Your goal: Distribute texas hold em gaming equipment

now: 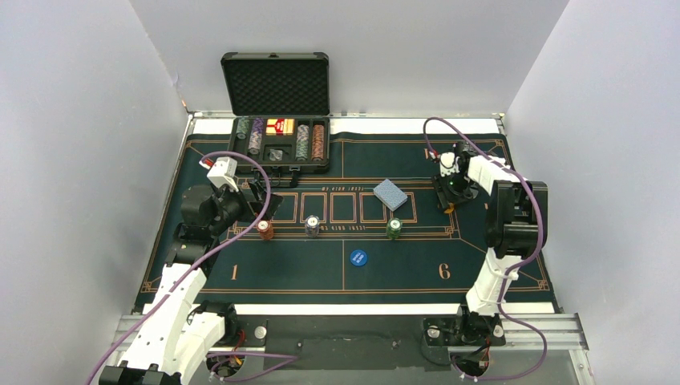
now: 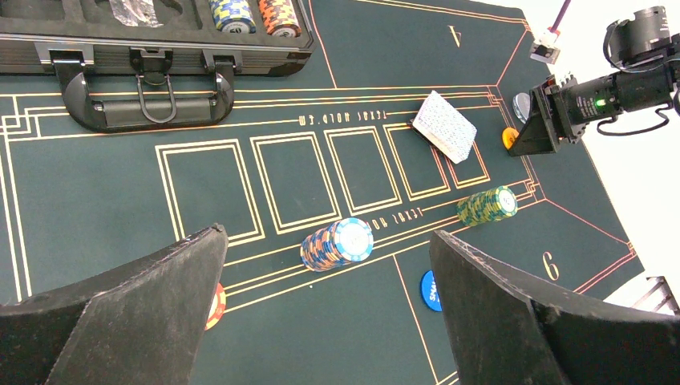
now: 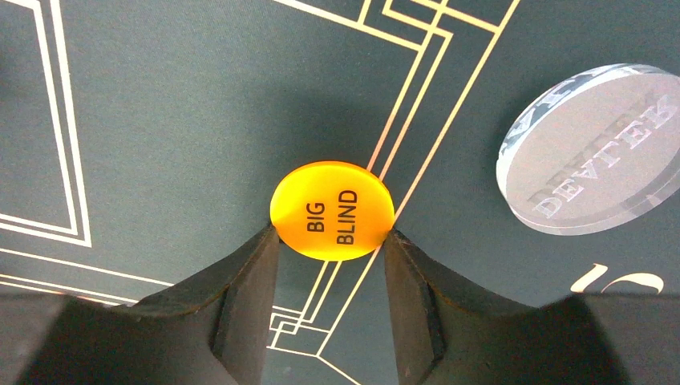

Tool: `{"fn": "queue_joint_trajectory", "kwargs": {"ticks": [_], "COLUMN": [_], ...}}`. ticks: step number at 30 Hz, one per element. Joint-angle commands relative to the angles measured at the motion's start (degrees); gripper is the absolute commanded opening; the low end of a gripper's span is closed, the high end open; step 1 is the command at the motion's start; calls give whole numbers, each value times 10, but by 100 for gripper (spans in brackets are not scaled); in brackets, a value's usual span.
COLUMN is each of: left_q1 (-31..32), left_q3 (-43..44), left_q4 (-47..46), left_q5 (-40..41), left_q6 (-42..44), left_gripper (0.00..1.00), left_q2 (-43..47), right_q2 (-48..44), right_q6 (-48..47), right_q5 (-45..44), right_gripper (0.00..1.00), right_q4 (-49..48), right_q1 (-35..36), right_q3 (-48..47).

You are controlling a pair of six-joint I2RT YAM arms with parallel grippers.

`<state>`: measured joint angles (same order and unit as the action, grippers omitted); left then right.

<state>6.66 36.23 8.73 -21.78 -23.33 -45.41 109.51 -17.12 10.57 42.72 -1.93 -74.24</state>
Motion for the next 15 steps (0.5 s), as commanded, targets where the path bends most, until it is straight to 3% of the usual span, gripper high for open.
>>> {"fn": "queue_joint_trajectory", "kwargs": {"ticks": [1, 5, 10, 15], "left_q1": [-2, -3, -3, -3], "left_q3": [0, 0, -1, -1], "left_q4": [-32, -32, -32, -33], "left_q5": [-17, -17, -18, -18], "left_q6": [0, 0, -1, -1], "left_gripper": [99, 99, 99, 99], "left_q2": [3, 2, 2, 1], "right_q2": [-25, -27, -10, 0], "right_q6": [0, -1, -6, 3], "right_q5": [15, 11, 7, -2], "right_gripper": [37, 41, 64, 70], "right_q4": [12, 13, 17, 11], "right_q1": [5, 5, 9, 15], "right_q3": [13, 12, 7, -6]}}
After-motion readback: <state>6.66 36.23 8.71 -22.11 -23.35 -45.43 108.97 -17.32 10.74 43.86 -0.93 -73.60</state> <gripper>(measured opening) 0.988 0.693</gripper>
